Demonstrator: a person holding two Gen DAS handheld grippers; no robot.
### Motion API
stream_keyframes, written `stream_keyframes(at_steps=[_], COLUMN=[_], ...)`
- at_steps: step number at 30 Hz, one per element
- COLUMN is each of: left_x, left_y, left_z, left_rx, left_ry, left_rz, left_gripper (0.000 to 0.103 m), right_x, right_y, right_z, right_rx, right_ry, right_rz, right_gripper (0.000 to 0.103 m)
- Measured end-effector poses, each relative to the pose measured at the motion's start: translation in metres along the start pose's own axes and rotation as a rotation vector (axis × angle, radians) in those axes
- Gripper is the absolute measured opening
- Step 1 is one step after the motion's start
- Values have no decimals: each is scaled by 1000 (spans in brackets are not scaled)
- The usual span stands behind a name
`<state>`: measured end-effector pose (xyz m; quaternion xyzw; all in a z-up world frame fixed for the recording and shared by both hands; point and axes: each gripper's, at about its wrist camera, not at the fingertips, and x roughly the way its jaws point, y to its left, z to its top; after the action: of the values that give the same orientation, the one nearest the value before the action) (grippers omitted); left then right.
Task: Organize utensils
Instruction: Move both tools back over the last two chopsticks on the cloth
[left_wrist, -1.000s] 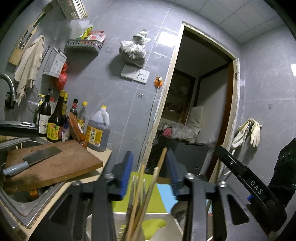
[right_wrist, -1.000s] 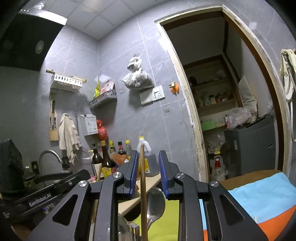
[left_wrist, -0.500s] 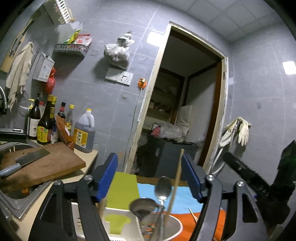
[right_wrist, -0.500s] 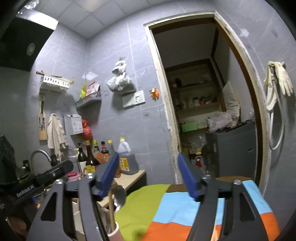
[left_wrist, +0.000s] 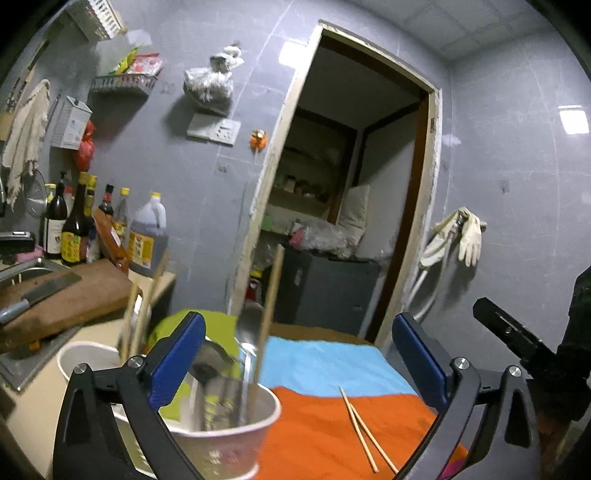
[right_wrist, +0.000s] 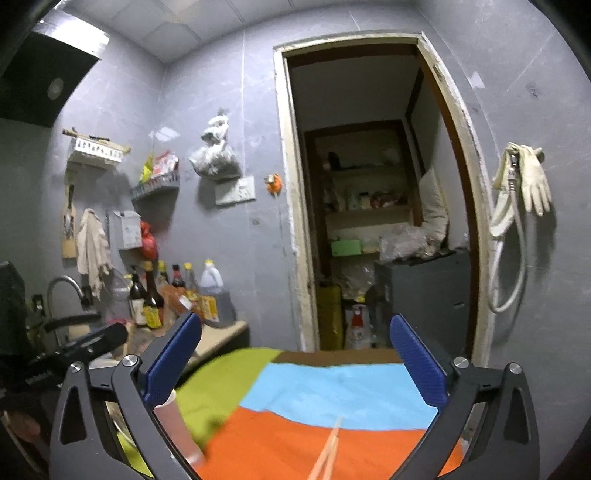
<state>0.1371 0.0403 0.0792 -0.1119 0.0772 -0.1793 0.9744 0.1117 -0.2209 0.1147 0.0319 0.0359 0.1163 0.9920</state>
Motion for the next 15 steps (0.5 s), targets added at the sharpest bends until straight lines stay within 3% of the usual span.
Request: stream_keyframes(at_steps=[7,15], left_x=[7,26], left_y=[-29,-44], left_z=[-18,-46], left_rx=[46,25], left_ry=[68,209], left_rz=[-7,-28], left_gripper=[99,99], right_x=[-3,4], right_y=[-31,-59], right_z=[-26,-59], right_rx=[-6,-5], right_ry=[113,305], right_rz=[-69,-101], right_gripper=[103,103])
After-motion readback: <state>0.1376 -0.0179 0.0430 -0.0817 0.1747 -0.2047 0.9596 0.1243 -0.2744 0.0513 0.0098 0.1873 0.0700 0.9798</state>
